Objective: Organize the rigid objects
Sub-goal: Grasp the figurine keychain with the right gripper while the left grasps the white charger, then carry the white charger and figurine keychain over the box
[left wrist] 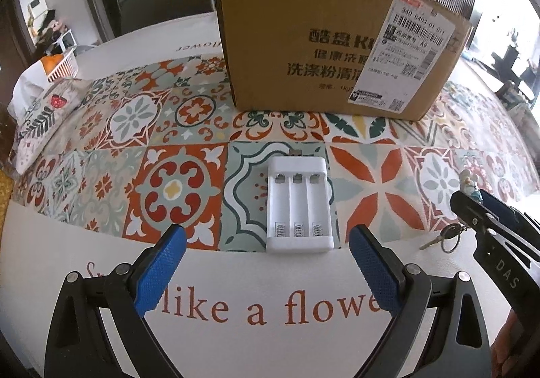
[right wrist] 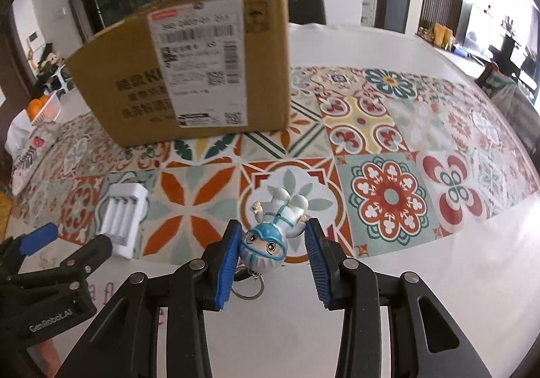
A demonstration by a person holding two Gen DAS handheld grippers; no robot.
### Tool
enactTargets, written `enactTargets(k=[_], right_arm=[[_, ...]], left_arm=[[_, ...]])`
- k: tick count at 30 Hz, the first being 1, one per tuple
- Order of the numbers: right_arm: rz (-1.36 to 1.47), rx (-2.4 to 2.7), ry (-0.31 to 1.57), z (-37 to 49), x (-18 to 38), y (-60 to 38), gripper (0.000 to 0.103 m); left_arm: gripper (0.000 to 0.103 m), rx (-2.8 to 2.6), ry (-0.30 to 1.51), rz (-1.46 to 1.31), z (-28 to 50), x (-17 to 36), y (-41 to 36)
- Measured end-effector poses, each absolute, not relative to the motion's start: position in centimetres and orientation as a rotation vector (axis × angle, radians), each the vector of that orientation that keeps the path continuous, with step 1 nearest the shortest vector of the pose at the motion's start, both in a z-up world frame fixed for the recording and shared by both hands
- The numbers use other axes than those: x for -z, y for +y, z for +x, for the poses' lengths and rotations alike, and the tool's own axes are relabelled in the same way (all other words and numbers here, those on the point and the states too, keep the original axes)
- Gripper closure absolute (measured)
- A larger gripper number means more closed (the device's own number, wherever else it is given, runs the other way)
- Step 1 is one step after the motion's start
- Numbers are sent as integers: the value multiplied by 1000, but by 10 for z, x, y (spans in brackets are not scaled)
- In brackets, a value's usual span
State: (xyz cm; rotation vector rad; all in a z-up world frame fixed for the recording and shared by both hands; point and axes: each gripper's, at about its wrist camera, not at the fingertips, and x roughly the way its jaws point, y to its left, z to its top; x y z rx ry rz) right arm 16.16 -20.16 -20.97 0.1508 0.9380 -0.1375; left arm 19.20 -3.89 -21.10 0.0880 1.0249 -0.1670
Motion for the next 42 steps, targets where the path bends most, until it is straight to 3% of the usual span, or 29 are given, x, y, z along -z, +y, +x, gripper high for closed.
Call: enactTargets(k=[2,7,17,21,42], right_arm=[[149,129,932,164,208,-203,64],[168,131,936,164,214,-208,64],[192,148,951,164,226,-215,64],[213,144,948,166,228,-216,64],[210,108,885,156,191,-207,64]], left_arm=[[5,187,1020,75,192,211,-38],[23,208,1059,63,200,225,-43],[37,217,1012,122,207,244,-60],[56,223,979,115,208,244,-61],[56,261,899,110,188,200,-47]])
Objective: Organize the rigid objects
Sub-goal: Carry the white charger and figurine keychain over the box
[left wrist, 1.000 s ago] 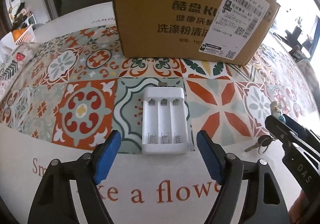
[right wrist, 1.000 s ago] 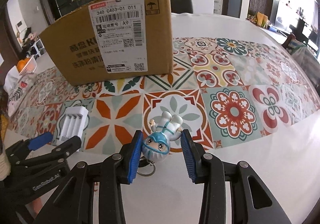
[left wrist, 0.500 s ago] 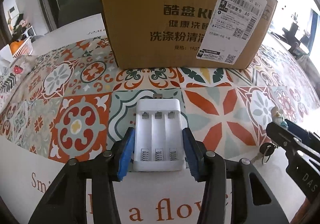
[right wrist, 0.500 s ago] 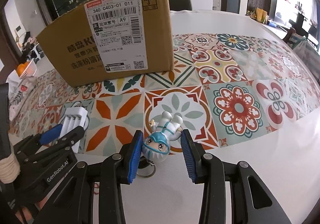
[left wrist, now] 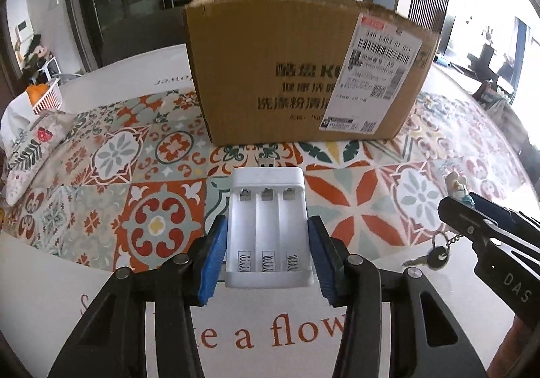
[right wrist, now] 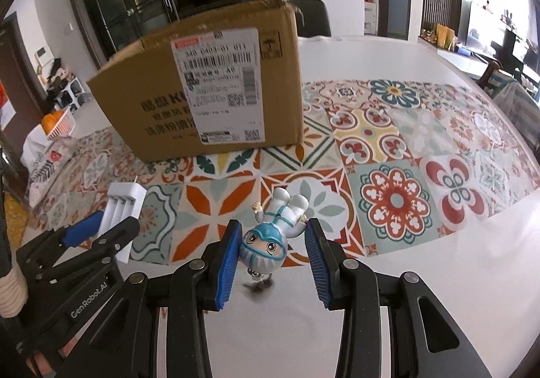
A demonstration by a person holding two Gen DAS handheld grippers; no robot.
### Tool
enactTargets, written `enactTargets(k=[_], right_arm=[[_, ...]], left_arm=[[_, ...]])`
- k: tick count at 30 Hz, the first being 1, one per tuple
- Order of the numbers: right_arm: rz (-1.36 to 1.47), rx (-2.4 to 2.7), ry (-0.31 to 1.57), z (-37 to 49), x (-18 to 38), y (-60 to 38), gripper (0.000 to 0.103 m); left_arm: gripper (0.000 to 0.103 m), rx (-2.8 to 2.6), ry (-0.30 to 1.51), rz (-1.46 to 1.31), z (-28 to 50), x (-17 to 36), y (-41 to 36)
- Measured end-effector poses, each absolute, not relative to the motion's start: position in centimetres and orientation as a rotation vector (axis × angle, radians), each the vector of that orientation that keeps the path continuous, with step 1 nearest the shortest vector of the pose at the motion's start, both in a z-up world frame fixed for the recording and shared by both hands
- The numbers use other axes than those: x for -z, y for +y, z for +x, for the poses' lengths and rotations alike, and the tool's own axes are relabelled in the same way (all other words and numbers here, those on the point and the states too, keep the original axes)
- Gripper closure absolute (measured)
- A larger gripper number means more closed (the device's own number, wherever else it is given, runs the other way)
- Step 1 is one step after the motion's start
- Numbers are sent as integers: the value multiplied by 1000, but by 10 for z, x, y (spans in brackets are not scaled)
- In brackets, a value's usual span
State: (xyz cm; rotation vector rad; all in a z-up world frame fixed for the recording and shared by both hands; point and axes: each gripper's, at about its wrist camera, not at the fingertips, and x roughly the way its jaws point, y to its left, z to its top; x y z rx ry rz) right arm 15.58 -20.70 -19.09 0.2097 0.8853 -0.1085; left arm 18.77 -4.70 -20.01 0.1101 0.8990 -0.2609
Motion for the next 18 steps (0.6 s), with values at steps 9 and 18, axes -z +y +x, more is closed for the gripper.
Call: enactTargets(k=[9,18], right_arm=[[186,98,834,153,157,-204,64],[157,65,761,158,115,-199,64]], left_arm=[[56,267,861,80,185,165,-41],[56,259,804,41,188,124,-36]])
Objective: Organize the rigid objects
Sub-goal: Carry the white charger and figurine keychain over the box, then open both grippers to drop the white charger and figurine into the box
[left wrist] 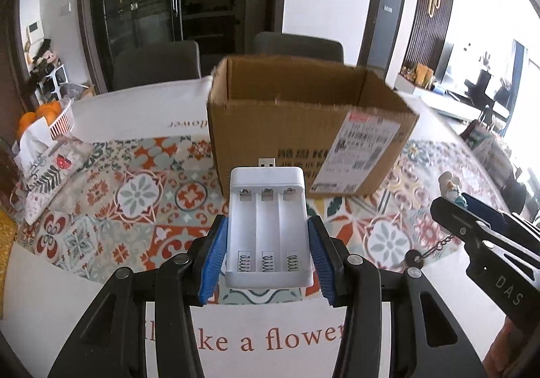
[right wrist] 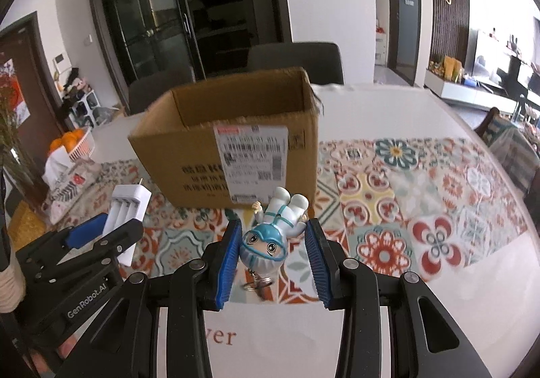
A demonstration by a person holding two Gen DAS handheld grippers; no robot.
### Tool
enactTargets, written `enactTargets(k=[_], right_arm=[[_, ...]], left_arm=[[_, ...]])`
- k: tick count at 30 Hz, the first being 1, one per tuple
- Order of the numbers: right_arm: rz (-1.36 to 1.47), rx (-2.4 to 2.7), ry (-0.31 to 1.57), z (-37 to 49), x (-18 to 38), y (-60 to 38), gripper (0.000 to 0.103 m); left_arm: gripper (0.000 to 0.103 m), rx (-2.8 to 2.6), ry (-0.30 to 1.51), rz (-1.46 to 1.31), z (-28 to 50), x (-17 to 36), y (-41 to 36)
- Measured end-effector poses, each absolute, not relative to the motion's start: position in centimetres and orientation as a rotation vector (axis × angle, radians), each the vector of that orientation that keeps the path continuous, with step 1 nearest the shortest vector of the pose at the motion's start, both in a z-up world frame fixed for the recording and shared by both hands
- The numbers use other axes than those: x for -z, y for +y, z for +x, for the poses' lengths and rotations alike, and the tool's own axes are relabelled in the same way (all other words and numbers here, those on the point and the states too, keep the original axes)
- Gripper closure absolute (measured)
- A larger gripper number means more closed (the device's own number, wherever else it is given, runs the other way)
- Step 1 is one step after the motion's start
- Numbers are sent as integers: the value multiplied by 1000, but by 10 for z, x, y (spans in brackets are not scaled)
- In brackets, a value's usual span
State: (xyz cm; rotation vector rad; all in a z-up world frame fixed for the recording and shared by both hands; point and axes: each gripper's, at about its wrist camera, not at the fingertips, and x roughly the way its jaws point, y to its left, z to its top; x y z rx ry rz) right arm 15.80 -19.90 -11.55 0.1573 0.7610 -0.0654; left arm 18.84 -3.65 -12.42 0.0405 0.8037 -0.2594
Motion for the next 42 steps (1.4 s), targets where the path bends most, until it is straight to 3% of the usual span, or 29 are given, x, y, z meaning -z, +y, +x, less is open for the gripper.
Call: enactTargets(k=[22,42], right_arm=[[98,-12,612,193,35,-197,64],[40,-68,589,263,5,-201,64]], left_arm=[[56,261,712,13,215,47,-35],[56,262,680,40,275,15,-44]])
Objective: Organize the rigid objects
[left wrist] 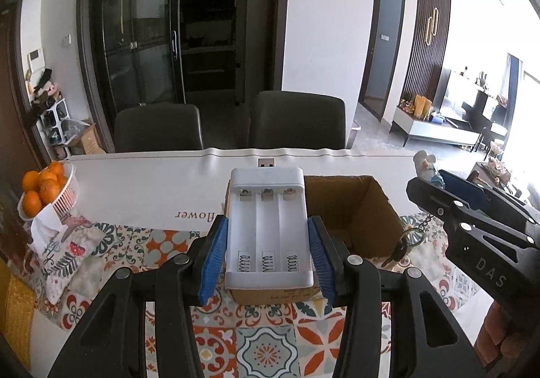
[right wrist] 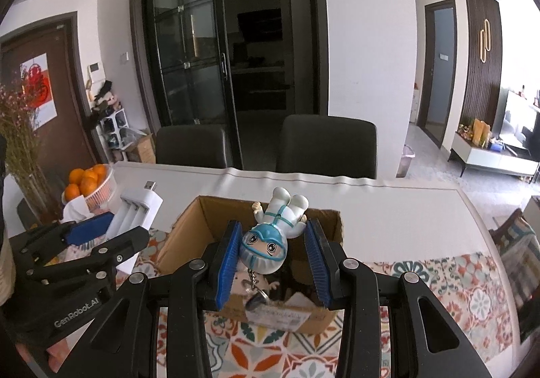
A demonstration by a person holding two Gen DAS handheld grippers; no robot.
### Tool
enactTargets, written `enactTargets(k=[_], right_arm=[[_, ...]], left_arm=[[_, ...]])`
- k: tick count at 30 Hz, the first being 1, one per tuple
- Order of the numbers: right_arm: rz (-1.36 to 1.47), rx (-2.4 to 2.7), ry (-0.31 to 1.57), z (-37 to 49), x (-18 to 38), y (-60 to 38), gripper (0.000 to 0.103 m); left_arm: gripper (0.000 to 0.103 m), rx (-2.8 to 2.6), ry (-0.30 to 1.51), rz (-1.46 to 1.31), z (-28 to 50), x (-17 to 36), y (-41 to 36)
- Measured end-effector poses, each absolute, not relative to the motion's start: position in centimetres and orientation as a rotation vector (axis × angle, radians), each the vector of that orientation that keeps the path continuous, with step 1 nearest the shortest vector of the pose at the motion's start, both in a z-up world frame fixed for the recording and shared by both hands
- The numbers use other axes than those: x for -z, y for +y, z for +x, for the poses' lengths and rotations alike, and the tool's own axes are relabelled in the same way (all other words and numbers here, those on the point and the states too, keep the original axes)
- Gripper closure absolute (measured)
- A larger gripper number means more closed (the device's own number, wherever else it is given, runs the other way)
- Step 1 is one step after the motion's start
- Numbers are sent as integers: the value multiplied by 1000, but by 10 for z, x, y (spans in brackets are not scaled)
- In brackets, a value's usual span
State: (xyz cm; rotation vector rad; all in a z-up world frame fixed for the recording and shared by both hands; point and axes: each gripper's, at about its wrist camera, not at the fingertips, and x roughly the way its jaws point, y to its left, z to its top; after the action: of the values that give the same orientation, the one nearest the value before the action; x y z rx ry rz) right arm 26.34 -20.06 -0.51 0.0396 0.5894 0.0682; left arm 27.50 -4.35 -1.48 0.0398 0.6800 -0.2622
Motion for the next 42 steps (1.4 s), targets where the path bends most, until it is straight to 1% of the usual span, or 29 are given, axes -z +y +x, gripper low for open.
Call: enactTargets(k=[7,21,23,24,25,29,31,33,35,41,42], right_arm=[[38,-90,650,298,16,-207,64],[56,-84,856,350,74,-218,63],[50,-83,880,354,78,-219,58],[50,-80,887,355,80,-220,52],[46,-74,891,355,81,-221,50],[28,-44,892,352,80,-221,48],[23,-29,883,348,76,-221,44],[20,-15,874,344,73,-221,44],[12,-1,864,338,68,-220,43],[9,22,825,319,53,-220,42],[12,25,821,316,50,-220,42]], left_arm=[[56,263,726,52,301,21,-52],[56,233,850,100,345,65,-66],[56,236,870,95,348,70,-66],[56,237,876,94,349,71,-66],[56,235,882,94,350,73,-66],[56,228,891,100,350,77,-68],[56,227,888,105,348,76,-68],[56,226,883,106,345,74,-68],[54,226,879,104,344,71,-67],[41,201,836,102,324,55,-62],[37,195,829,102,320,51,-61]])
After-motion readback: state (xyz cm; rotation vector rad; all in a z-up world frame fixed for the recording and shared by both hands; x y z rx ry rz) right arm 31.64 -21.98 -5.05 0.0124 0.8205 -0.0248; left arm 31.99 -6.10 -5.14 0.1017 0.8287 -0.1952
